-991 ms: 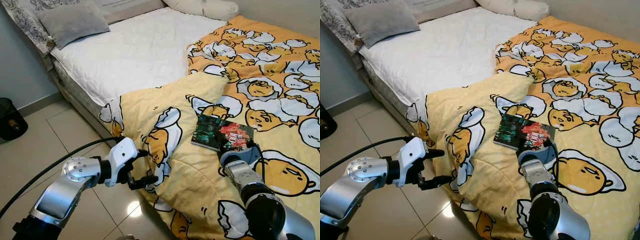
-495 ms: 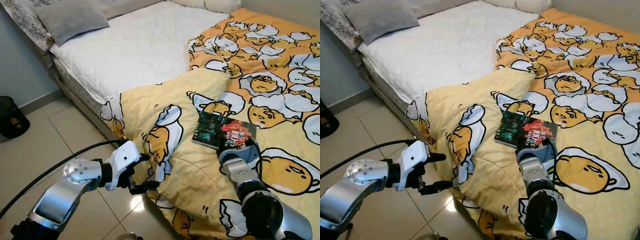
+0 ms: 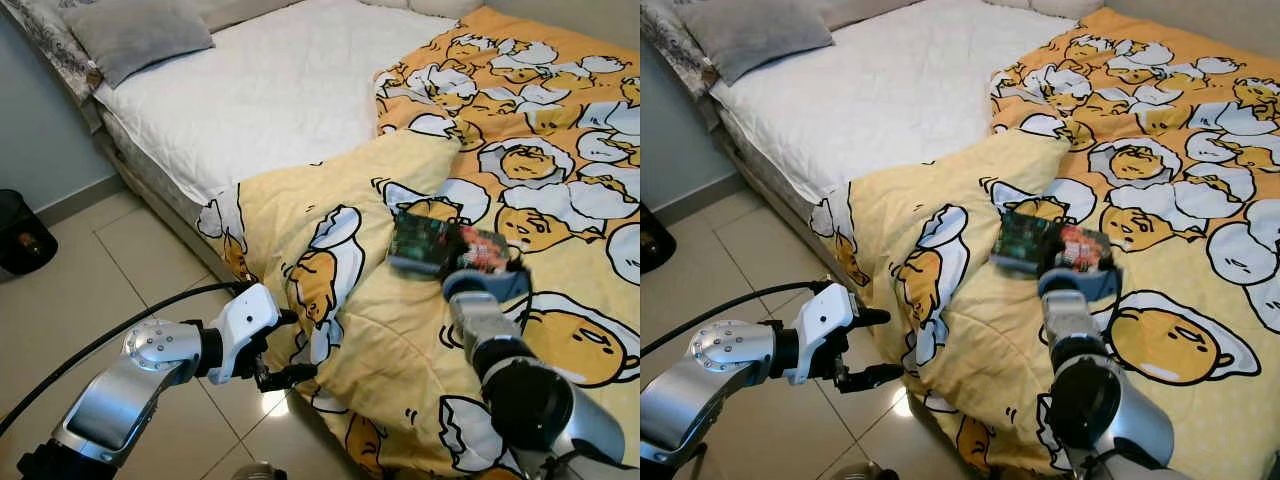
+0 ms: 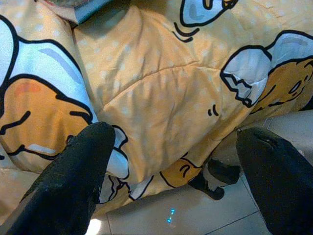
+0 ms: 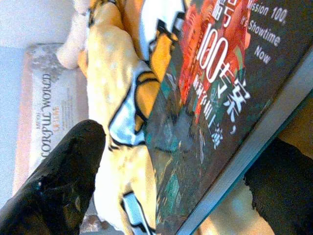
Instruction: Clean up the room
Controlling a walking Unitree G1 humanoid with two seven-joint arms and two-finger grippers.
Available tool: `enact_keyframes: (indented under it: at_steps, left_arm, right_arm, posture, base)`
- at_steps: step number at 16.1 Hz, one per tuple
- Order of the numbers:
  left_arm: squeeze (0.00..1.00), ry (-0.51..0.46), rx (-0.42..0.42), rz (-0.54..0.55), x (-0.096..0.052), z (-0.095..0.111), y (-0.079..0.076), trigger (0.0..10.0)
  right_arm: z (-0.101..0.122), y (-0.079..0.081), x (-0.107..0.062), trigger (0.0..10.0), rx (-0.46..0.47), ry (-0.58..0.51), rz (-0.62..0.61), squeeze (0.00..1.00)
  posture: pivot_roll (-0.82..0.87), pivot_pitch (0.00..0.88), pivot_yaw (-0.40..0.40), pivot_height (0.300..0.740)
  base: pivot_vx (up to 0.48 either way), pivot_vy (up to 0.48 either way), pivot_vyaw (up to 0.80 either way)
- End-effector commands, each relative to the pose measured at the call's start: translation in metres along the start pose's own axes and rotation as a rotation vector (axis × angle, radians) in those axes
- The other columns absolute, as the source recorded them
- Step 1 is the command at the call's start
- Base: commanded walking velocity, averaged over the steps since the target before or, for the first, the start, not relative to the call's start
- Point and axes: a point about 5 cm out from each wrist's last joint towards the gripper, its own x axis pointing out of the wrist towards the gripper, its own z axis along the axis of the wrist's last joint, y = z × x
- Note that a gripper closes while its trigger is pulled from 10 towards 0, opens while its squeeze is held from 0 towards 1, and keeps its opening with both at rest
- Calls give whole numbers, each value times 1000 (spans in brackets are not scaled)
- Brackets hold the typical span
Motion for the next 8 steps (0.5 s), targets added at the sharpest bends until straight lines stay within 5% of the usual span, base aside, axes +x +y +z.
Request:
enact_keyframes:
  at_steps: [1, 2, 4, 5, 6, 7, 8]
  left_arm:
    - [788, 1, 19, -2, -1, 4, 1, 10000]
    - [784, -1, 23, -2, 1, 5, 1, 10000]
    - [784, -1, 25, -1, 2, 5, 0, 10000]
    - [792, -1, 25, 0, 2, 5, 0, 10000]
    - [788, -1, 25, 0, 2, 5, -1, 10000]
    - [784, 0, 25, 0, 1, 4, -1, 10000]
    - [788, -1, 25, 0, 1, 5, -1, 10000]
  right_arm:
    - [1, 4, 1, 10000, 19, -12, 21, 0]
    - [5, 6, 2, 6000, 22, -25, 38, 0]
    - [2, 4, 1, 6039, -5, -6, 18, 0]
    - [-1, 0, 0, 4745, -23, 3, -6, 0]
    - [-2, -2, 0, 1882, -26, 7, -24, 0]
    - [-3, -2, -1, 392, -24, 7, -27, 0]
    - [-3, -3, -1, 0, -25, 8, -28, 0]
  posture:
    - [121, 55, 58, 740]
    - [120, 45, 56, 740]
    - [125, 42, 51, 740]
    - [125, 42, 51, 740]
    - [127, 40, 49, 740]
    - [128, 40, 49, 740]
    - [128, 40, 49, 740]
  base:
    - [0, 0, 0]
    - [0, 0, 0]
    - [0, 0, 0]
    - [0, 0, 0]
    - [0, 0, 0]
    - [0, 0, 0]
    - [0, 0, 0]
